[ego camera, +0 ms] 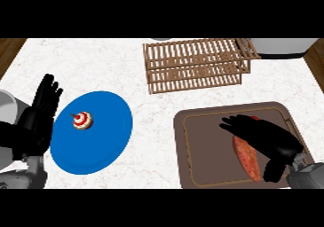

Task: Pick the sweet potato from the tray and place it in the tiered shelf

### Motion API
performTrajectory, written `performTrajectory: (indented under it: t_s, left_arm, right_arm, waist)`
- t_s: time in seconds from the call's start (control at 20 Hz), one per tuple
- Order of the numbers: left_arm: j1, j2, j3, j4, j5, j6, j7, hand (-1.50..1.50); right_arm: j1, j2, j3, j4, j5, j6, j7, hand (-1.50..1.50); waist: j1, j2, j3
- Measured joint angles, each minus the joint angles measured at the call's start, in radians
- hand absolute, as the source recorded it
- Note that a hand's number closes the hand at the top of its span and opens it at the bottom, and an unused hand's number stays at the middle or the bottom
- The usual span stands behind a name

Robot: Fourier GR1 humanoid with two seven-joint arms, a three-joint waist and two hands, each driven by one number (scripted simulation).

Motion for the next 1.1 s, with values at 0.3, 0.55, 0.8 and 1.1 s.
performTrajectory:
  t_s: [0.3,0.55,0.8,1.1]
  left_arm:
    - [0.005,-0.026,0.021,-0.010,-0.024,-0.028,0.002,0.00]
    - [0.017,-0.040,0.032,-0.019,-0.040,-0.042,0.005,0.00]
    - [0.028,-0.057,0.031,-0.046,-0.058,-0.046,0.019,0.00]
    - [0.032,-0.065,0.035,-0.041,-0.066,-0.046,0.010,0.00]
  right_arm:
    - [-0.006,0.057,-0.002,0.081,0.065,-0.017,-0.033,-1.50]
    - [-0.032,0.074,0.014,0.177,0.132,-0.070,-0.090,1.50]
    - [-0.017,0.066,0.021,0.178,0.191,-0.174,-0.163,1.50]
    - [-0.009,0.224,0.009,0.142,0.278,-0.154,0.111,1.50]
  waist:
    - [0.001,0.000,0.000]
    - [0.002,-0.005,-0.005]
    - [0.001,-0.008,-0.010]
    - [-0.009,-0.011,-0.019]
